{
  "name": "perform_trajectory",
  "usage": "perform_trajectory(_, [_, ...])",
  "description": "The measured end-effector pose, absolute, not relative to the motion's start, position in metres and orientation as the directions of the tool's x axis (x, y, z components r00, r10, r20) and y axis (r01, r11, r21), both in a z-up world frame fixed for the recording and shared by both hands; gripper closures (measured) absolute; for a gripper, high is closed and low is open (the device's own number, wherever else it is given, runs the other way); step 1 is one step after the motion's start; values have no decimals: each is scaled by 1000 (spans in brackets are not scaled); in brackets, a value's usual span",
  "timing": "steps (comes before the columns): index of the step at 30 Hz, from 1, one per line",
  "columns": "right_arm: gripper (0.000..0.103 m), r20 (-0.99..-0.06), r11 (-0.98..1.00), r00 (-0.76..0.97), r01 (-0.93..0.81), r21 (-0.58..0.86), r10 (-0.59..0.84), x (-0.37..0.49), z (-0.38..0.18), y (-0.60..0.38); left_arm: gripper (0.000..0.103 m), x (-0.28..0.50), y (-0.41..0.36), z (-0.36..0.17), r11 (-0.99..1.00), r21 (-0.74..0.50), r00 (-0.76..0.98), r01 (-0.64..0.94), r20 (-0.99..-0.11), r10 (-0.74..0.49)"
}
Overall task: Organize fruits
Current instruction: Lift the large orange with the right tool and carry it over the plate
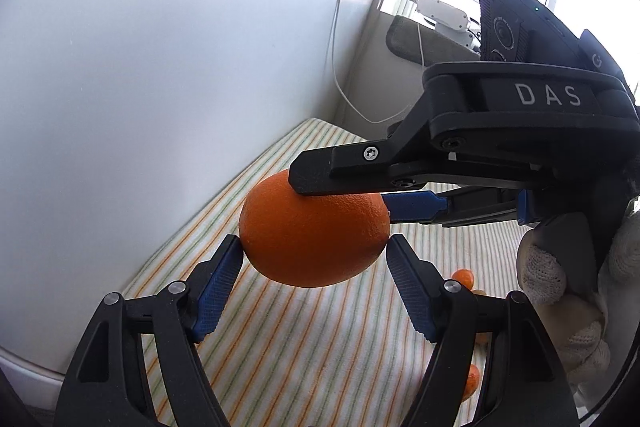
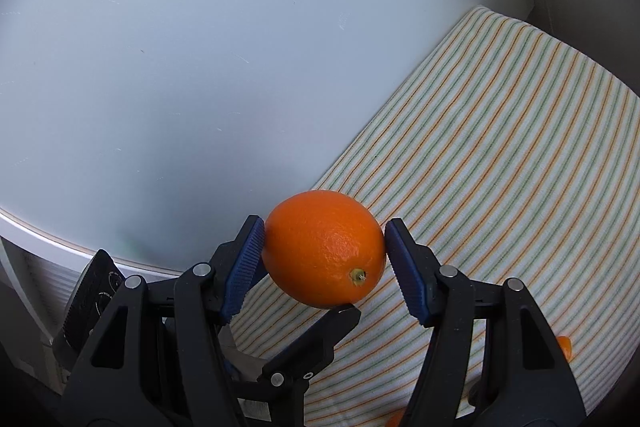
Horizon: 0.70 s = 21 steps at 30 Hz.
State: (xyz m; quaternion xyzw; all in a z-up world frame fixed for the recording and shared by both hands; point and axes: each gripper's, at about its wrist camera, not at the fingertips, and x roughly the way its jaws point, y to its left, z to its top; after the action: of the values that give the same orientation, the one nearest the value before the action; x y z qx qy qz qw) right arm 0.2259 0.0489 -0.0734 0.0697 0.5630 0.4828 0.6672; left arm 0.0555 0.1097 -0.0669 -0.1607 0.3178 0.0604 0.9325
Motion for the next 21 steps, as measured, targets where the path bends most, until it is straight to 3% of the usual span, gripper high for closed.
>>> perform_trajectory(21, [37, -669, 594, 41, -504, 628, 742, 205, -49, -64, 29, 54, 19, -43, 966, -257, 812, -24, -569, -132])
